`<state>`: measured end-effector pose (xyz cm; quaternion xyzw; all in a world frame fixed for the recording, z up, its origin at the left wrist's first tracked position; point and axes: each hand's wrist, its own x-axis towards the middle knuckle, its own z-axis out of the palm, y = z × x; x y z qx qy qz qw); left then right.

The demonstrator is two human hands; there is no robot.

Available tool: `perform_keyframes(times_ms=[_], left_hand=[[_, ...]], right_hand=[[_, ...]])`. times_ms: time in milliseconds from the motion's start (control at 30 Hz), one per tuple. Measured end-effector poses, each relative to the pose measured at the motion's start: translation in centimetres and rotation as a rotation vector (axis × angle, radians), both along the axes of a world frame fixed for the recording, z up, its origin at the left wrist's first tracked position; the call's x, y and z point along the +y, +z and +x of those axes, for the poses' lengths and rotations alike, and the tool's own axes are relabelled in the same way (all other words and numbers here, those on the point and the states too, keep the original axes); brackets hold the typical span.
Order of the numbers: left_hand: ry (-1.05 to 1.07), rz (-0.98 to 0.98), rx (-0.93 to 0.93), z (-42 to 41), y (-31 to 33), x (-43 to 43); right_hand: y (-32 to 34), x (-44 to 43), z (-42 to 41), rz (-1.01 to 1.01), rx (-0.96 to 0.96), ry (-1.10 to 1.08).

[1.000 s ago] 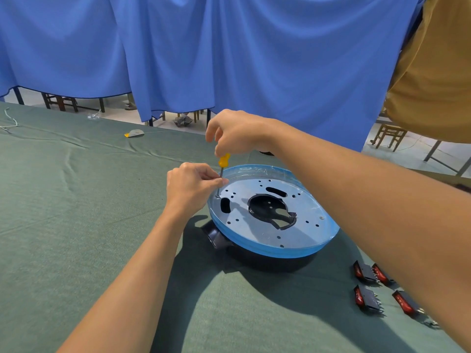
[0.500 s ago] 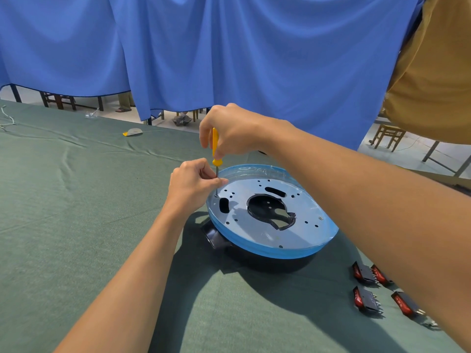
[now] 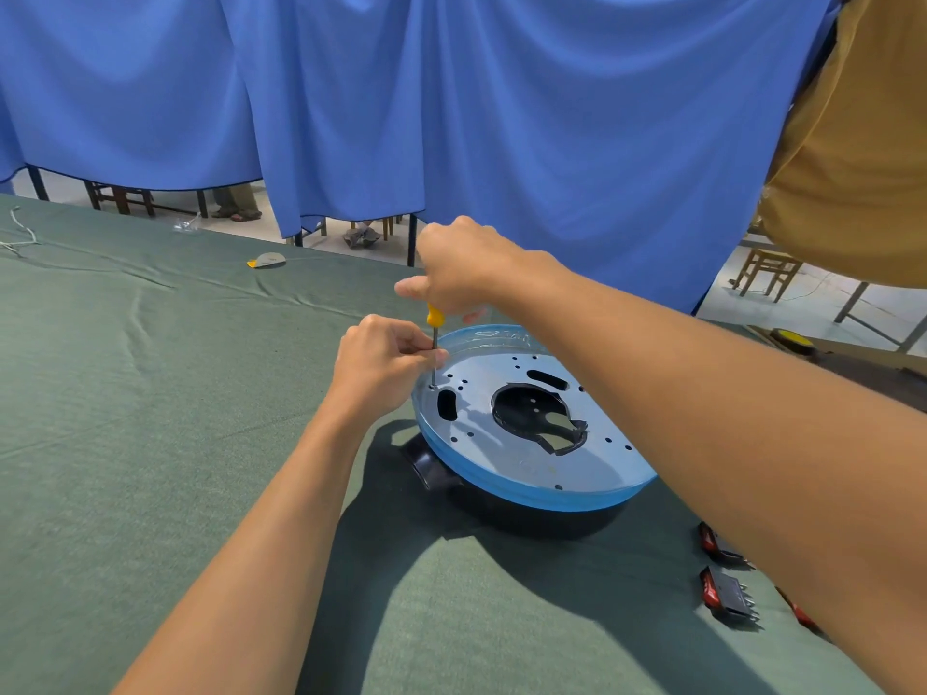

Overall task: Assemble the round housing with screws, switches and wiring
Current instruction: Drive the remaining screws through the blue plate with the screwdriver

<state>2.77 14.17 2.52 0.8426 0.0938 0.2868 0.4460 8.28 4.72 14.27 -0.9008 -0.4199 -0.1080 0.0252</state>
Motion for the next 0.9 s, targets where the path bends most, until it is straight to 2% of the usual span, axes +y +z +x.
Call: perform_keyframes(times_ms=[100, 233, 400, 600, 733, 900], left_hand=[[-0.019, 0.017, 0.014, -0.1, 0.0, 0.3], [-0.085, 0.045, 0.062, -0.3, 0.0, 0.4], [-0.031, -0.061, -0.047, -0.6, 0.0, -0.5], [-0.022, -0.074, -0.043, -0.3, -0.2, 0.0], [-0.123, -0.047, 0.022, -0.4, -0.3, -0.1], [-0.024, -0.103, -0.092, -0.5, -0.5, -0.7]], right_hand=[[0.4, 0.2, -0.1, -0.066, 0.075, 0.054], [0.0, 0.1, -0.1, 0.039, 0.034, -0.007], [-0.6, -0.6, -0.1, 0.064, -0.042, -0.096], [-0.1, 0.1, -0.5, -0.054, 0.035, 0.082], [-0.4, -0.1, -0.3, 0.042, -0.025, 0.001], [-0.8, -0.4, -0.7, -0.01, -0.135, -0.046]])
